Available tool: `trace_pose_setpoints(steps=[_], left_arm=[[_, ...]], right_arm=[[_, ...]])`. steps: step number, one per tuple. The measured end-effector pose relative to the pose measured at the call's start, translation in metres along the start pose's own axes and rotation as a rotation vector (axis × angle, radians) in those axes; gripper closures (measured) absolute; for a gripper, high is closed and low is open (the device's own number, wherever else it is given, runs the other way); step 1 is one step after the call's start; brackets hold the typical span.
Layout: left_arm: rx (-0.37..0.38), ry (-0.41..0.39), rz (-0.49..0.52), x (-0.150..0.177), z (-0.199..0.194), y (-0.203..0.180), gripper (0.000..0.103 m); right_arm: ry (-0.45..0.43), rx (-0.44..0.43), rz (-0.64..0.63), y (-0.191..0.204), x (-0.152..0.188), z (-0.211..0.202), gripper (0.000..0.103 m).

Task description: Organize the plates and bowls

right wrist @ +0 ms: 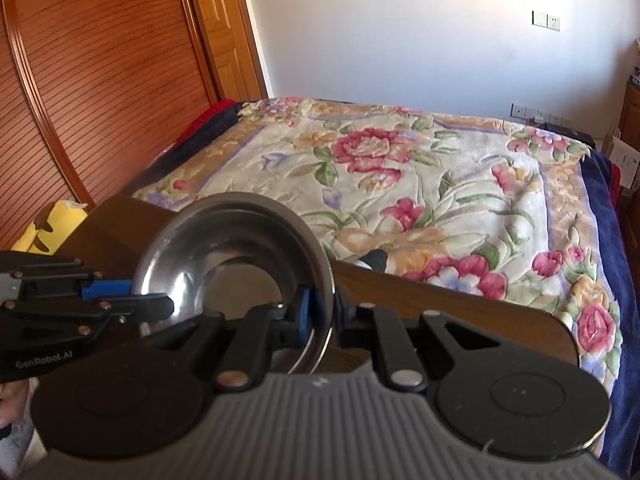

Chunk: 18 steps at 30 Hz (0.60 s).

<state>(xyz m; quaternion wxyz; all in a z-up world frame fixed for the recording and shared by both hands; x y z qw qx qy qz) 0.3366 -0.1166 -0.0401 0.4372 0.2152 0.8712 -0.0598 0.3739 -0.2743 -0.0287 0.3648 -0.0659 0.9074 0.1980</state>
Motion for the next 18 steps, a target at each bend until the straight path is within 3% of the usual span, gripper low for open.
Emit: trace_pose_setpoints(steps=[18], left_arm=[[0.016, -0.091, 0.034, -0.015, -0.057, -0.019, 0.085]], right_arm=[[-0.085, 0.015, -0.021, 0.014, -0.003, -0.057, 0.088]])
Point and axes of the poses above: each gripper's, at about its wrist camera, not at the fingertips, and z roughly the way its jaws point, y to its left, x to its underside, the point moved 3 cm from there along z, roughly the way its jaws point, and after that the axes turned 14 degrees about z, right-handed, at the moved point
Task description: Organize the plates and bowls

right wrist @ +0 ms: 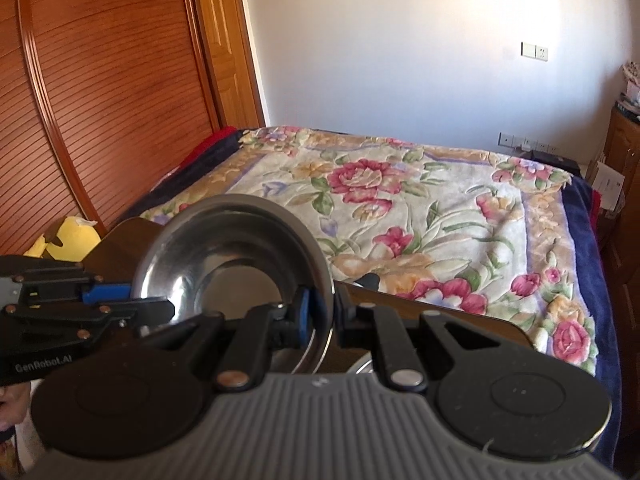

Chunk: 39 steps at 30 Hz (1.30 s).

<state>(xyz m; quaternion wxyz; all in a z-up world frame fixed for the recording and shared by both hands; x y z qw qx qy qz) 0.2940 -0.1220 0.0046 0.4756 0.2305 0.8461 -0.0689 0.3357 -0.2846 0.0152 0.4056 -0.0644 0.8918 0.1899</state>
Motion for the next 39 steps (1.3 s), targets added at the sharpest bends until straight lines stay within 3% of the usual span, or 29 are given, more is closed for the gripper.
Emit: trace_pose_setpoints(steps=[20, 39], left_arm=[[0.067, -0.074, 0.020, 0.031, -0.082, -0.043, 0.086], [0.106, -0.065, 0.017, 0.096, -0.119, -0.065, 0.086]], right_arm=[[-0.065, 0.045, -0.021, 0.022, 0.045, -0.075, 0.088], [-0.037, 0.058, 0.016, 0.037, 0.118, -0.096, 0.088]])
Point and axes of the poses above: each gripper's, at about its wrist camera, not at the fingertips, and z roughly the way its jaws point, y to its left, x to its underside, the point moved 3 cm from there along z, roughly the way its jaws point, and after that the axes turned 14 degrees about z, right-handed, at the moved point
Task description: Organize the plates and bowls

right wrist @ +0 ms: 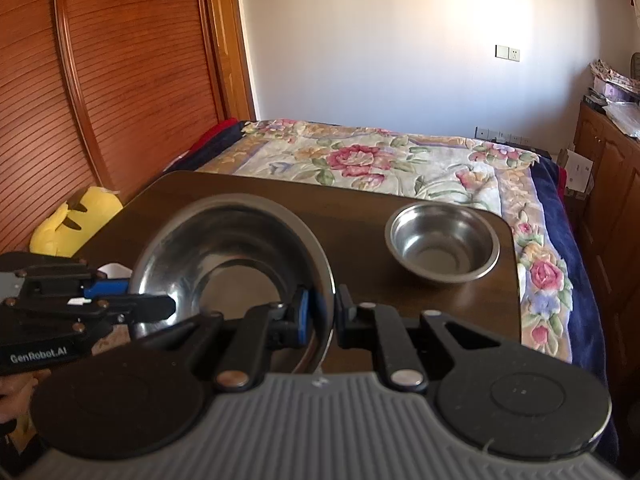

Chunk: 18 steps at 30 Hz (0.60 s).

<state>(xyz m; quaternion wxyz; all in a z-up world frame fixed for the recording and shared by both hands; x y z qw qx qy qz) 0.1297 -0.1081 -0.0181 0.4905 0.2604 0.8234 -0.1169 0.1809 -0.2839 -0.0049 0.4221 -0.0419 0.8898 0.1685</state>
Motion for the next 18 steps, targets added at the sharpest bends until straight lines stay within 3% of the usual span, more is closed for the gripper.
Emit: trace_pose_setpoints(steps=[18], left_arm=[[0.003, 0.064, 0.031, 0.042, 0.006, -0.008, 0.086]], right_arm=[[-0.002, -0.039, 0.085, -0.003, 0.051, 0.007, 0.088]])
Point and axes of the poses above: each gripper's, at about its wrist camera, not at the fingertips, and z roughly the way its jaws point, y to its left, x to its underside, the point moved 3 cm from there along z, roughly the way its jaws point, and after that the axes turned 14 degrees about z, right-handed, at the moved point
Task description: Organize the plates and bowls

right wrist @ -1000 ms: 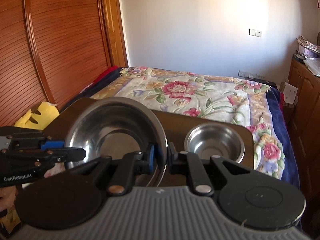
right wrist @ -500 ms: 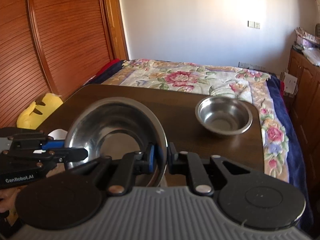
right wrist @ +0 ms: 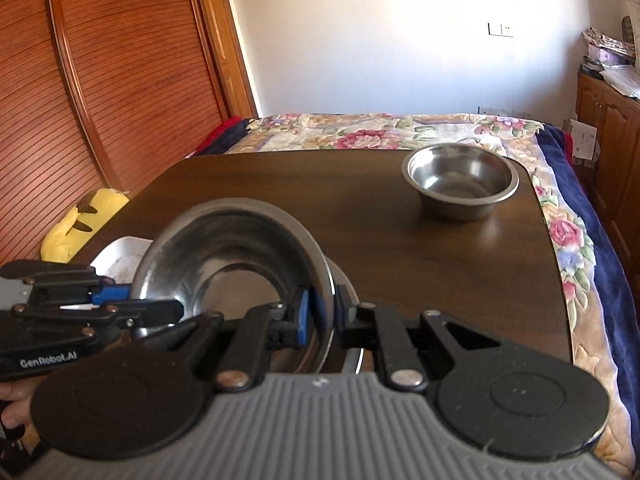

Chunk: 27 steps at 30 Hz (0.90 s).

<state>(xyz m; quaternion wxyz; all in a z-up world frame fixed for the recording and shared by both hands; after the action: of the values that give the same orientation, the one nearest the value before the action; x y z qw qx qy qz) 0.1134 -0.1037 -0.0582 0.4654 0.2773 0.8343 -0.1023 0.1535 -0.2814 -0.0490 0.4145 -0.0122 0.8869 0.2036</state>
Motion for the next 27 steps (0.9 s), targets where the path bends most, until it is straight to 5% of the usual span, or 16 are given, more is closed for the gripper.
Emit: trace_pose_setpoints(steps=[27], left_arm=[[-0.114, -0.026, 0.077, 0.018, 0.011, -0.009, 0.086]], right_arm=[[-0.185, 0.033, 0.032, 0.001, 0.033, 0.001, 0.088]])
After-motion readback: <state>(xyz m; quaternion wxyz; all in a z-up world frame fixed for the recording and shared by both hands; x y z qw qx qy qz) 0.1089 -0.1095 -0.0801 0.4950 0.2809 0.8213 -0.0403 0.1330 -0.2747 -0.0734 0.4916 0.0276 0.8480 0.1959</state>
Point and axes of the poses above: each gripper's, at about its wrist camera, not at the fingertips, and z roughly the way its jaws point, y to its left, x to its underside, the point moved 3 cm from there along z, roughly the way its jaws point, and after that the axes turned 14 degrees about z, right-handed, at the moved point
